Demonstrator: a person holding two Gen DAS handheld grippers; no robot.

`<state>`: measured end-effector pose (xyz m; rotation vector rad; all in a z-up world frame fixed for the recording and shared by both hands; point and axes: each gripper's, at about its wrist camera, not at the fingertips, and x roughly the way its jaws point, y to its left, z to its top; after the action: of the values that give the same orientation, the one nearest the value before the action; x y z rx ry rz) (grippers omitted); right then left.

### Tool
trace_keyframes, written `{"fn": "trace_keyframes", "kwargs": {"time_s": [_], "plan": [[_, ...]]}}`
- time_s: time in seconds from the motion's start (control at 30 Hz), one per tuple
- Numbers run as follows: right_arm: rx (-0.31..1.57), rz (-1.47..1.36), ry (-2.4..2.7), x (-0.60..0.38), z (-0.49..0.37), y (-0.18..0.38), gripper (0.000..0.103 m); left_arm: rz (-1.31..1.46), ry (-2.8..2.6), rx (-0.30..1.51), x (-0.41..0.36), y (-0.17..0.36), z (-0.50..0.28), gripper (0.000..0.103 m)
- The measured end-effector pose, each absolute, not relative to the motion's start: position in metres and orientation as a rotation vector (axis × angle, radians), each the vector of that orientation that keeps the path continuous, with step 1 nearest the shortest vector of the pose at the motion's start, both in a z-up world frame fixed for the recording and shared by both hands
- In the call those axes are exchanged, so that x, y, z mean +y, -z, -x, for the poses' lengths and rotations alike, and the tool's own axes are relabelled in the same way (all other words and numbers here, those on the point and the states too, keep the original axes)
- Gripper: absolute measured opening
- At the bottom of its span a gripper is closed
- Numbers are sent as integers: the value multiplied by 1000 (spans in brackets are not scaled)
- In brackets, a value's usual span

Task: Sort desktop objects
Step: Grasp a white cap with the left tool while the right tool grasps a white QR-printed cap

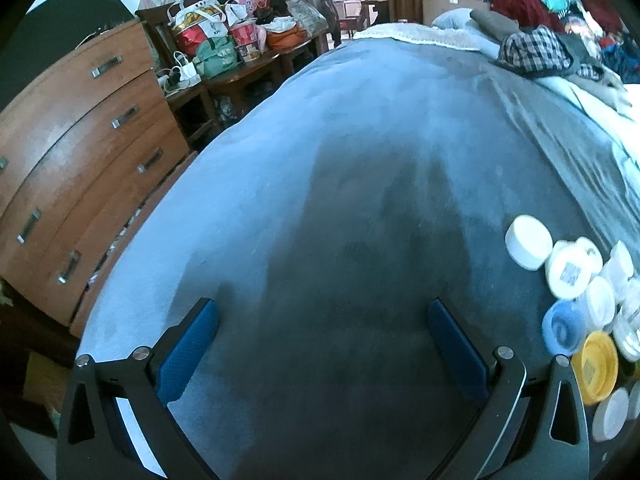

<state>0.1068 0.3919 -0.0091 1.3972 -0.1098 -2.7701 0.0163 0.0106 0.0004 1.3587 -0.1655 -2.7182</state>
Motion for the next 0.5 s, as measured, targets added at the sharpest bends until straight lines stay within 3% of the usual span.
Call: {"fn": "trace_keyframes", "kwargs": {"time_s": [0.13, 0.2, 0.27, 0.4, 0.5], "plan": [[-113, -1392, 2771, 390, -107, 6, 103, -1406, 2728, -166, 9, -6, -27, 101], [-118, -1390, 2768, 391, -105, 7, 103, -1416, 2789, -179, 15, -14, -43, 92], [-124, -1387, 2766, 392, -106, 8, 103, -1449, 2898, -153, 24, -22, -61, 74], [-134, -1379, 2763, 395, -108, 9, 103, -1559, 3158, -83, 52, -38, -102, 59], [-149, -1370, 2759, 396, -109, 9, 103, -1674, 3275, -75, 74, -38, -113, 43]]}}
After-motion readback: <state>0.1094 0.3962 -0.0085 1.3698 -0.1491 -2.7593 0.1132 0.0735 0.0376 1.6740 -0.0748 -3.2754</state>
